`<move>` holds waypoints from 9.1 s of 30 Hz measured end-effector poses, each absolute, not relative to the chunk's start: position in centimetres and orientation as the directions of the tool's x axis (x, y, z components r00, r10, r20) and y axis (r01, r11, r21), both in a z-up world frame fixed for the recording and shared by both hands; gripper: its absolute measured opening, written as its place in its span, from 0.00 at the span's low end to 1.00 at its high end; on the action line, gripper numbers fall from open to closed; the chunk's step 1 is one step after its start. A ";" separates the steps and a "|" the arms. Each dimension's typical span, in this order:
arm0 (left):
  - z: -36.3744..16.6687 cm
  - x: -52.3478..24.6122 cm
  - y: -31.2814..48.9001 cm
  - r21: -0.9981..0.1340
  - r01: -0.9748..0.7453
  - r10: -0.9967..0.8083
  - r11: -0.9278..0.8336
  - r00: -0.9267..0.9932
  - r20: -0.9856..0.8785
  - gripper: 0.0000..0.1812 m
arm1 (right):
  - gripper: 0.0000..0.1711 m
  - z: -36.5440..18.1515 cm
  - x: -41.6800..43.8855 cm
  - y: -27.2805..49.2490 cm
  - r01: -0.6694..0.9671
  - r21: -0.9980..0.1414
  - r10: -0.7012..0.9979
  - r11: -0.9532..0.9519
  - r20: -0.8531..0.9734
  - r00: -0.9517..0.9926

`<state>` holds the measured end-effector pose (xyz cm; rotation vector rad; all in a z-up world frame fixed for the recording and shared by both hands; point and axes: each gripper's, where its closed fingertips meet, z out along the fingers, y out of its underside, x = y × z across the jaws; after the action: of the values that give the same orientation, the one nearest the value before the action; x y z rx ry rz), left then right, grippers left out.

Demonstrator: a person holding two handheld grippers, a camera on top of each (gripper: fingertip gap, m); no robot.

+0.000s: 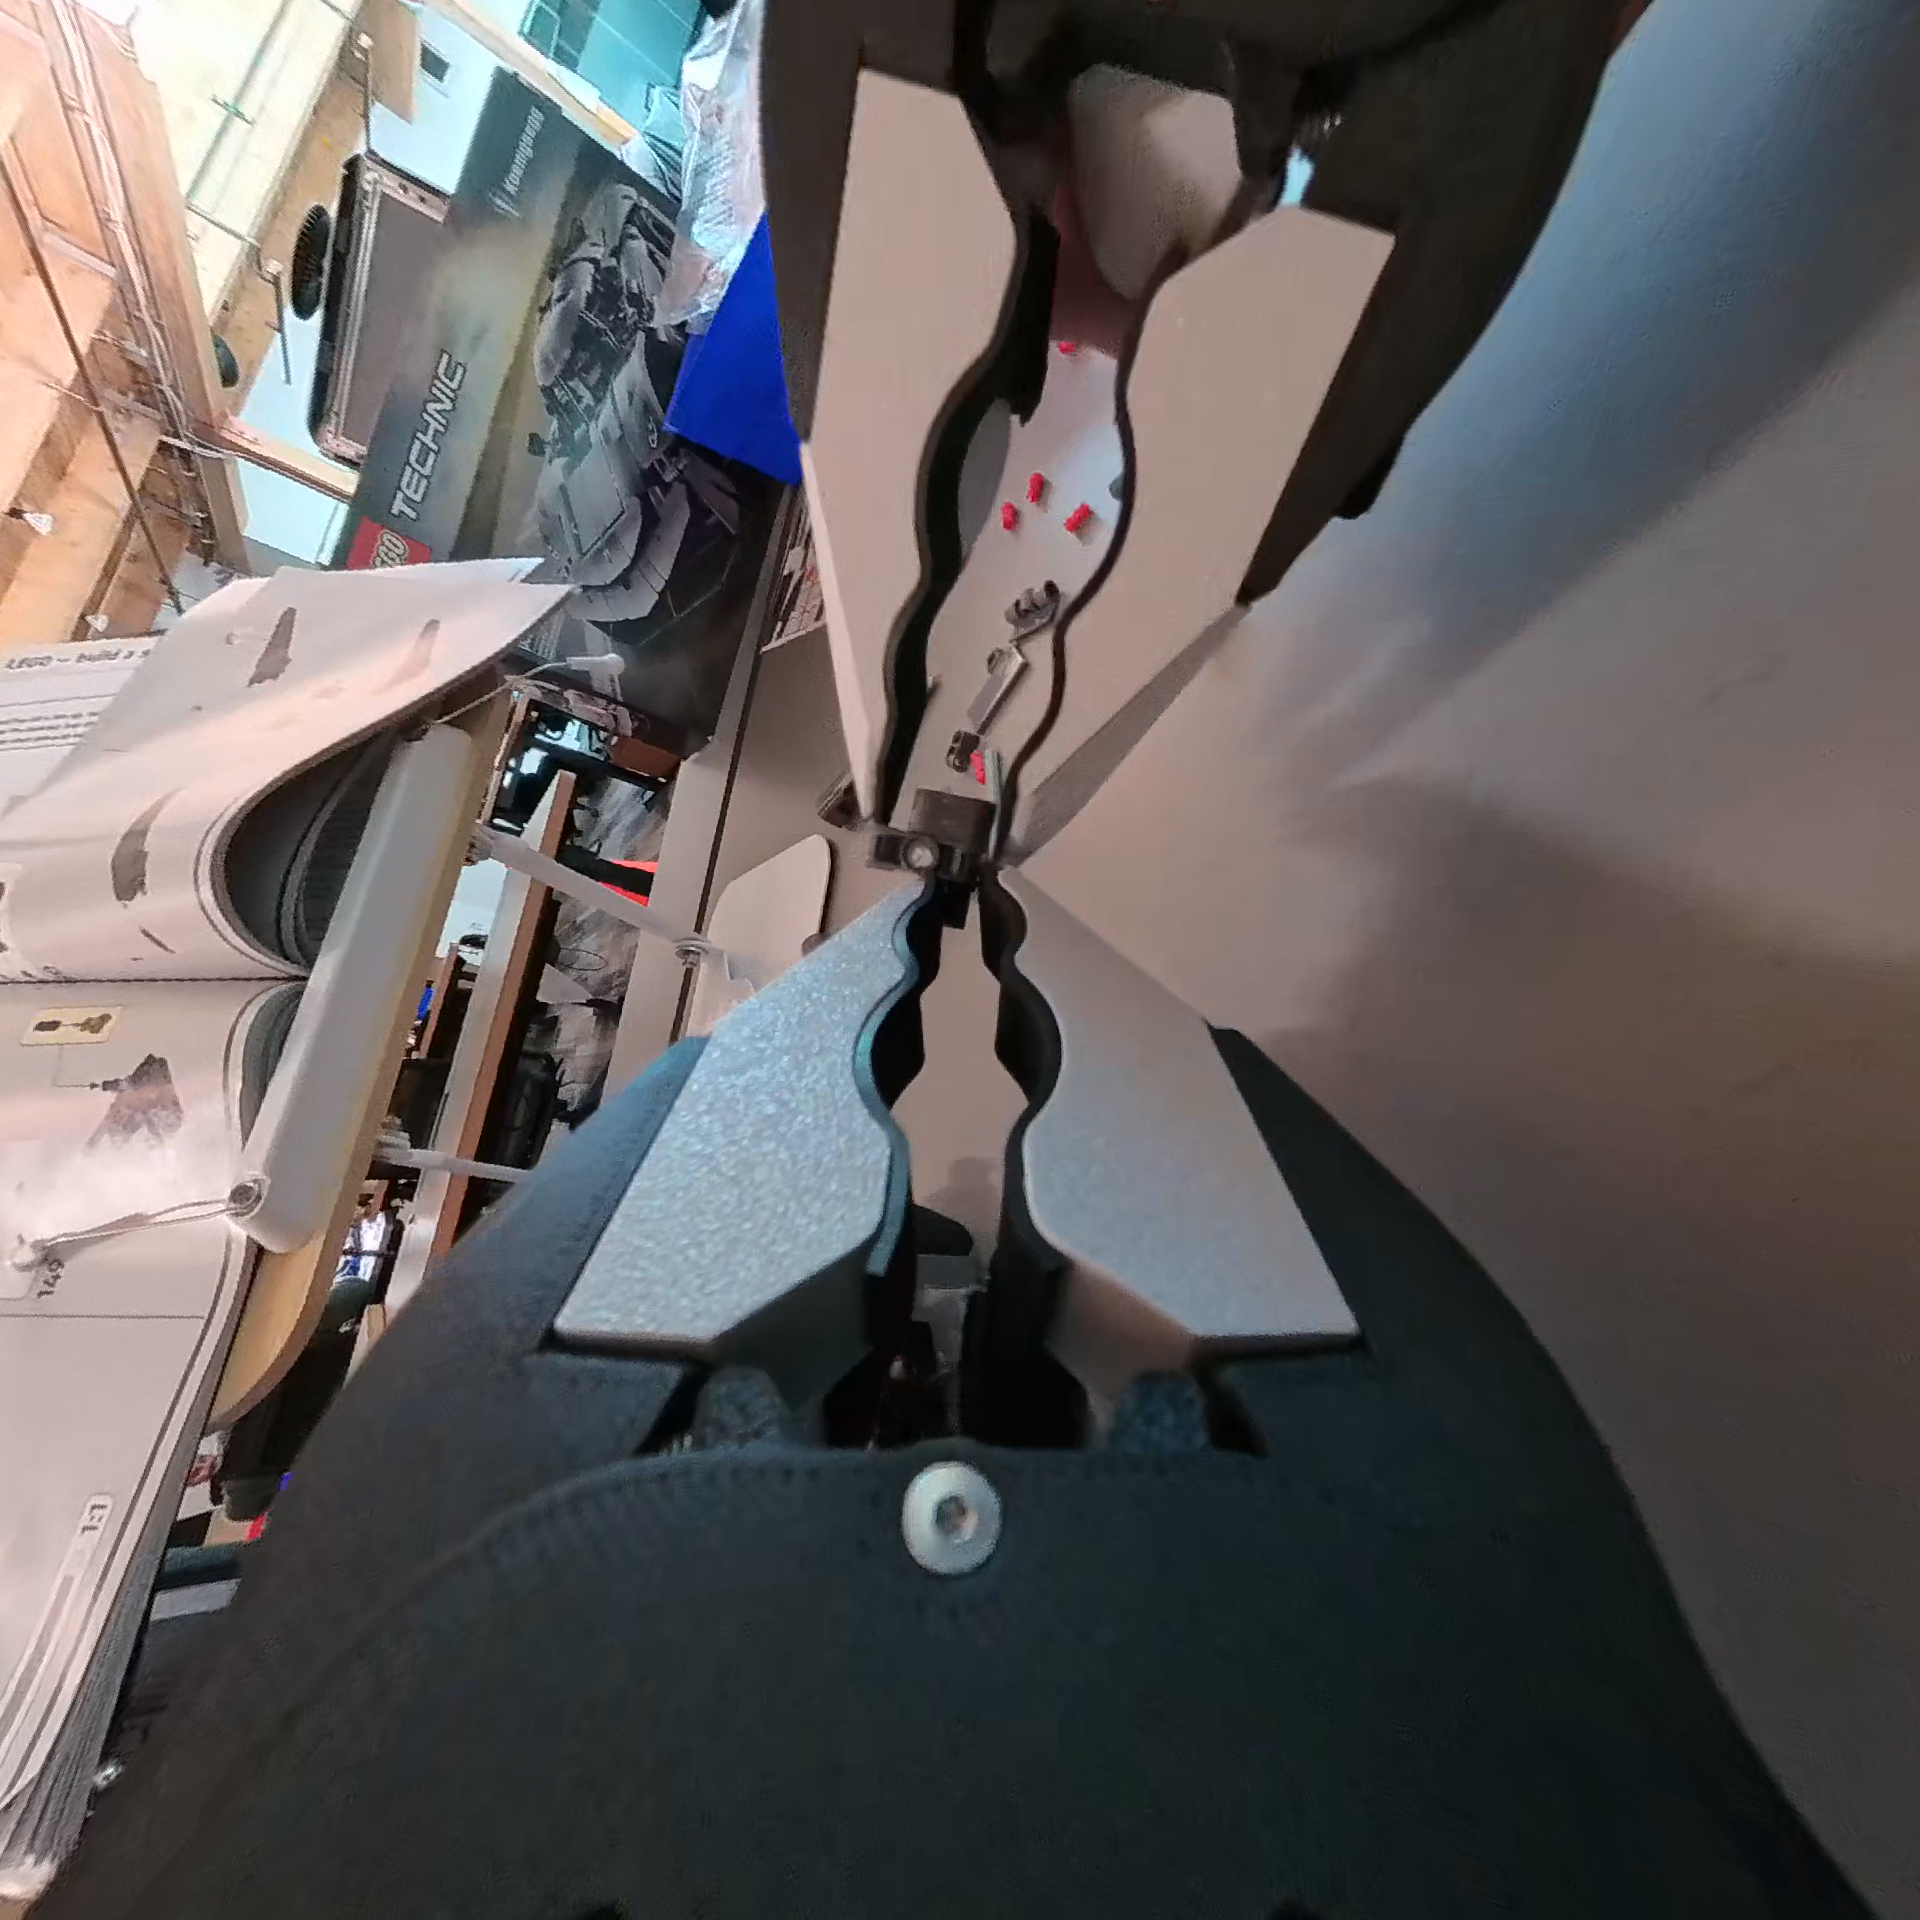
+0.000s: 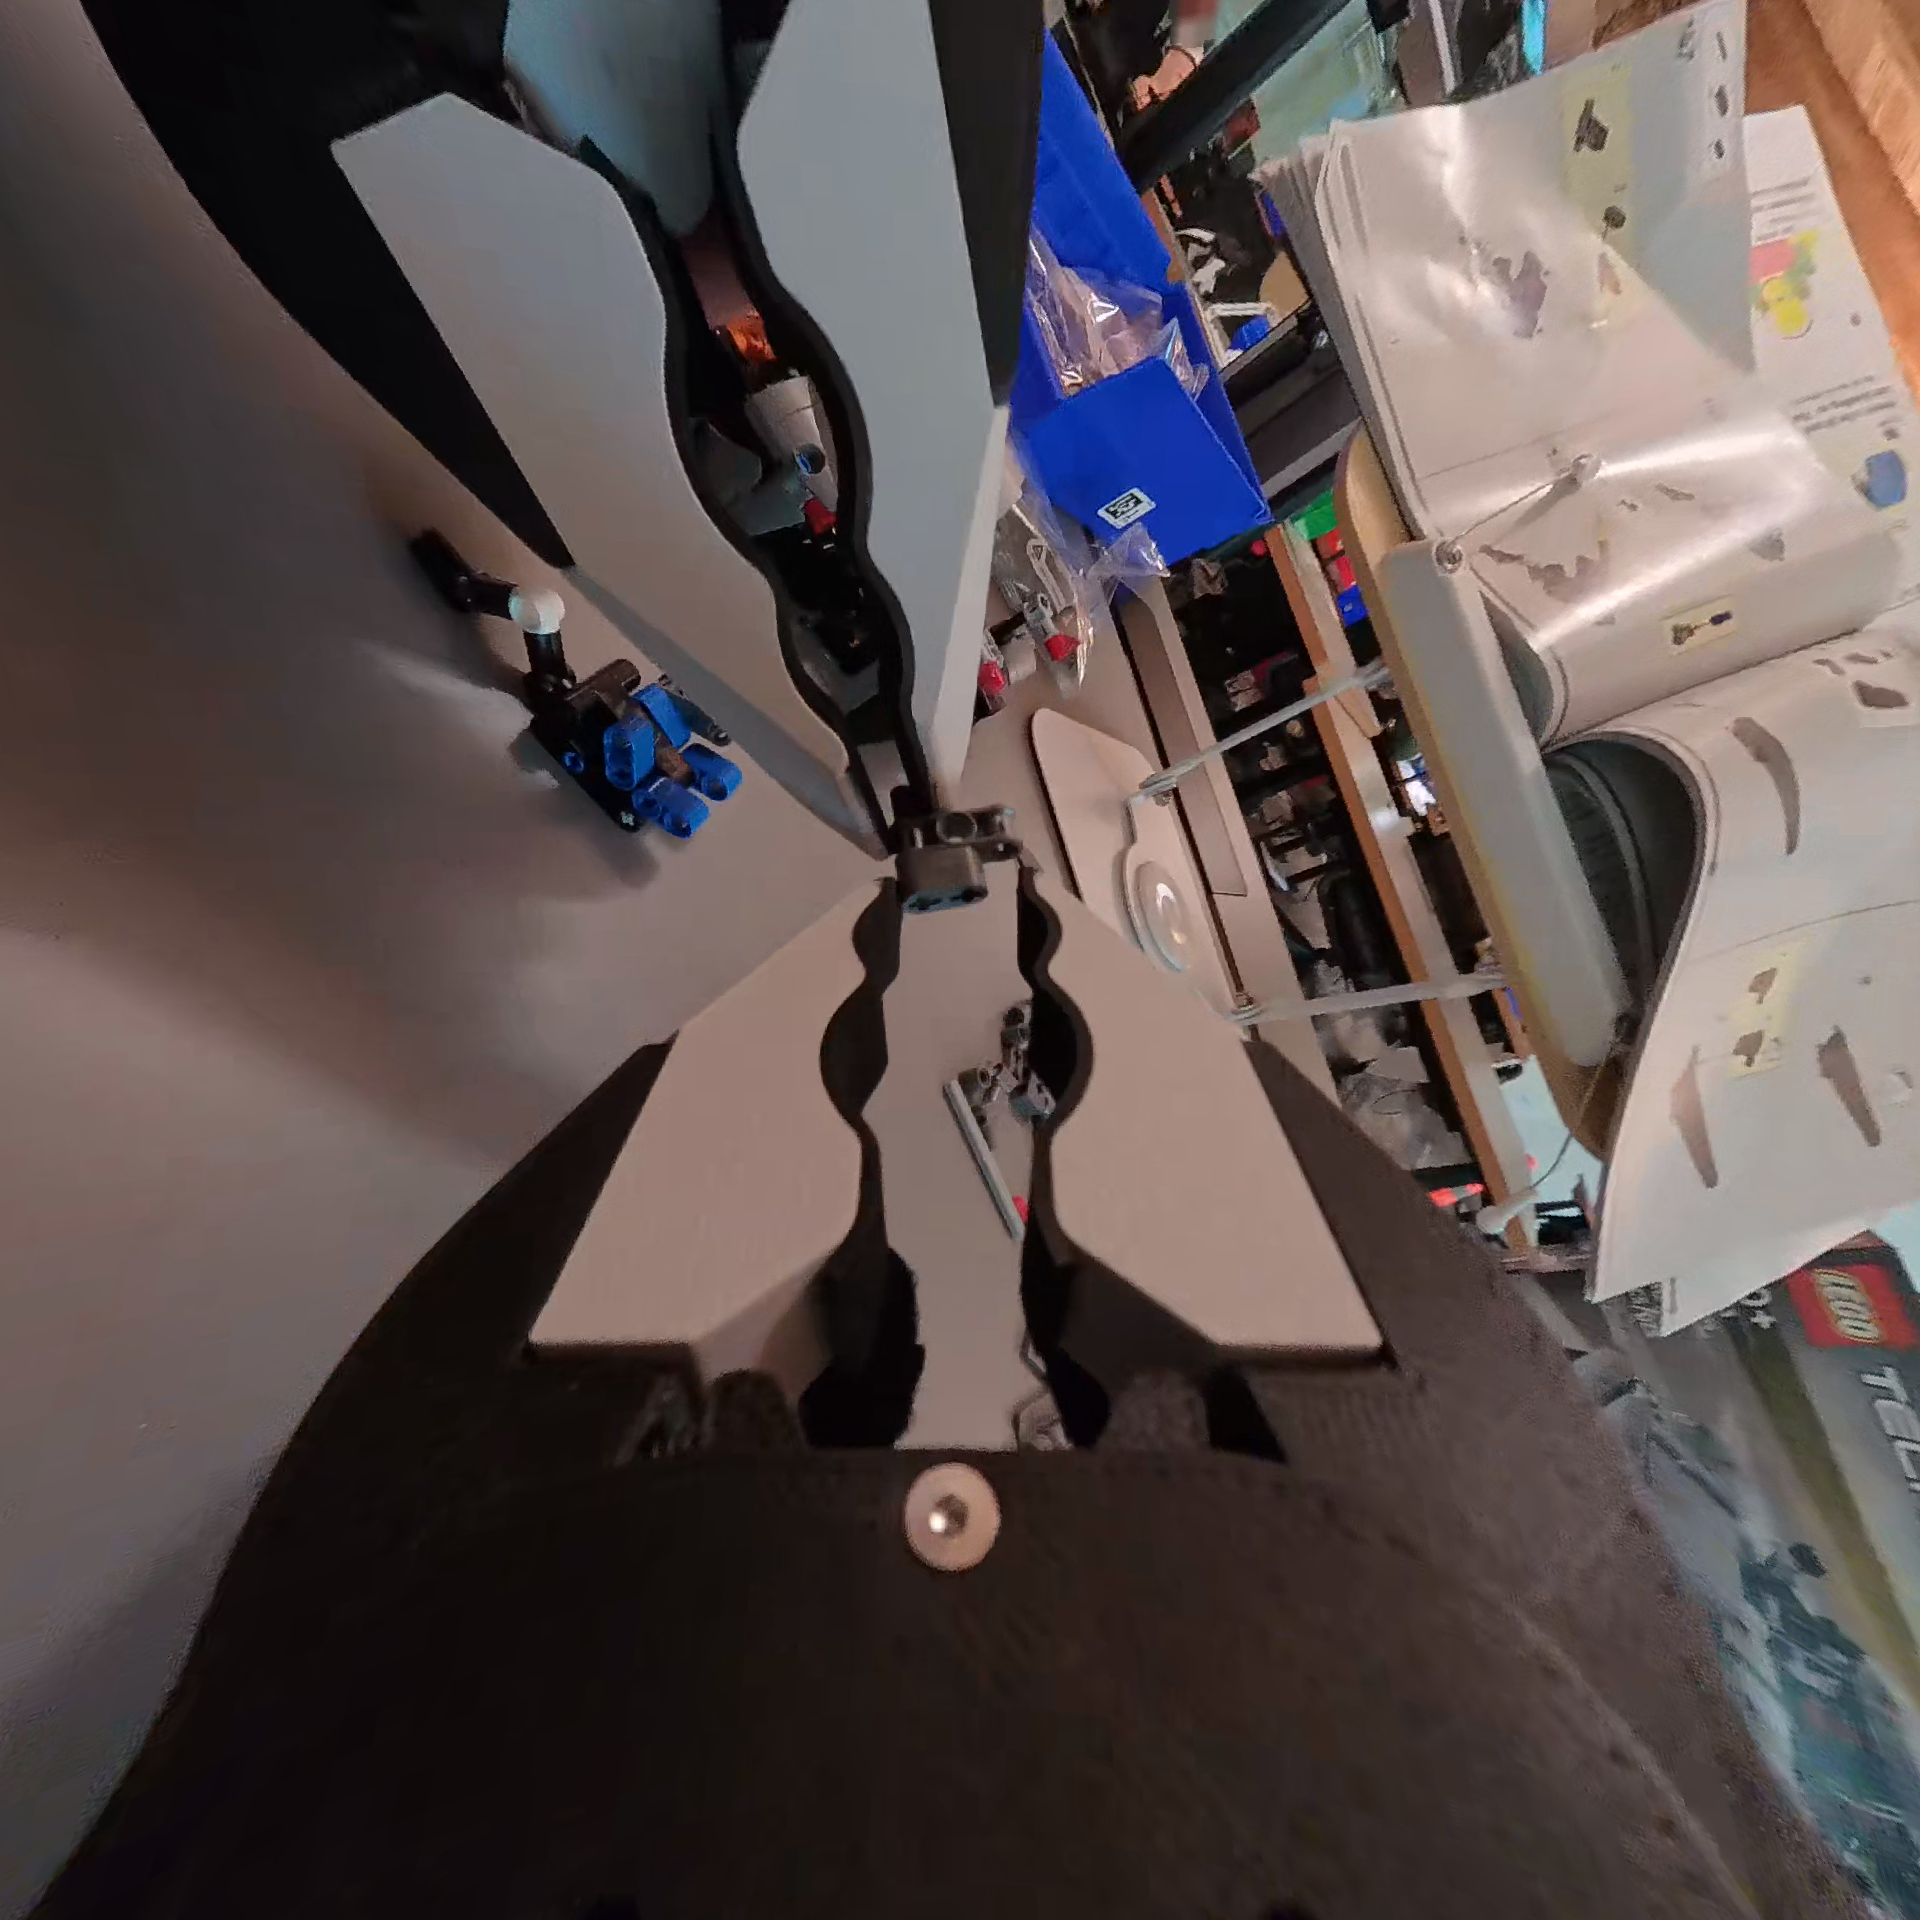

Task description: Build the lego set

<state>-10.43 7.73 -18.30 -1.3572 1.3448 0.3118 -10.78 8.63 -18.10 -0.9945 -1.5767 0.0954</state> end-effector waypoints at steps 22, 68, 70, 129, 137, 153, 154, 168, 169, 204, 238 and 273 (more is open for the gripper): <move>-17.4 -15.3 7.2 -0.520 -0.828 -0.604 0.211 0.308 -0.735 0.08 | 0.07 -20.3 -10.5 9.7 0.532 -0.683 0.785 0.501 0.618 0.054; -18.5 -15.8 7.4 -0.464 -0.855 -0.567 0.234 0.268 -0.779 0.11 | 0.07 -21.3 -10.5 11.5 0.575 -0.671 0.784 0.468 0.616 0.081; -19.1 -15.8 7.4 -0.452 -0.860 -0.579 0.238 0.248 -0.777 0.10 | 0.07 -21.1 -10.3 11.7 0.574 -0.674 0.778 0.466 0.620 0.097; -20.7 -14.7 8.7 -0.401 -0.873 -0.530 0.278 0.209 -0.822 0.05 | 0.08 -23.9 -8.8 7.4 0.722 -0.438 0.580 0.535 0.812 0.063; -21.5 -15.0 8.4 -0.396 -0.881 -0.571 0.258 0.192 -0.798 0.04 | 0.08 -23.8 -8.7 7.5 0.727 -0.439 0.579 0.529 0.812 0.069; -24.0 -15.4 7.2 -0.379 -0.904 -0.694 0.201 0.142 -0.706 0.01 | 0.08 -24.3 -9.0 6.9 0.717 -0.434 0.594 0.545 0.804 0.035; -24.0 -15.4 7.1 -0.383 -0.902 -0.702 0.198 0.142 -0.698 0.02 | 0.08 -24.3 -9.0 6.8 0.716 -0.434 0.594 0.547 0.804 0.034; -23.5 -16.2 6.9 -0.477 -0.869 -0.757 0.133 0.221 -0.615 0.07 | 0.08 -24.3 -9.0 6.5 0.705 -0.445 0.607 0.552 0.795 0.027; -23.6 -16.1 6.9 -0.477 -0.869 -0.759 0.133 0.220 -0.613 0.06 | 0.08 -24.3 -9.0 6.5 0.705 -0.445 0.607 0.552 0.794 0.026; -24.7 -12.5 5.2 -0.469 -0.855 -0.783 0.221 0.132 -0.608 0.17 | 0.08 -24.6 -8.8 6.9 0.709 -0.481 0.651 0.516 0.758 0.040; -24.4 -11.9 4.1 -0.478 -0.829 -0.786 0.291 0.077 -0.613 0.09 | 0.08 -24.6 -9.4 6.2 0.668 -0.532 0.701 0.521 0.713 0.021; -24.9 -11.7 3.2 -0.521 -0.798 -0.832 0.303 0.046 -0.553 0.10 | 0.07 -25.0 -10.3 5.7 0.612 -0.645 0.876 0.457 0.447 -0.183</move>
<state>-11.66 3.22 -24.86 -1.4802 1.7325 -0.0505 -10.26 5.74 -24.99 -1.2492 -1.8972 0.4107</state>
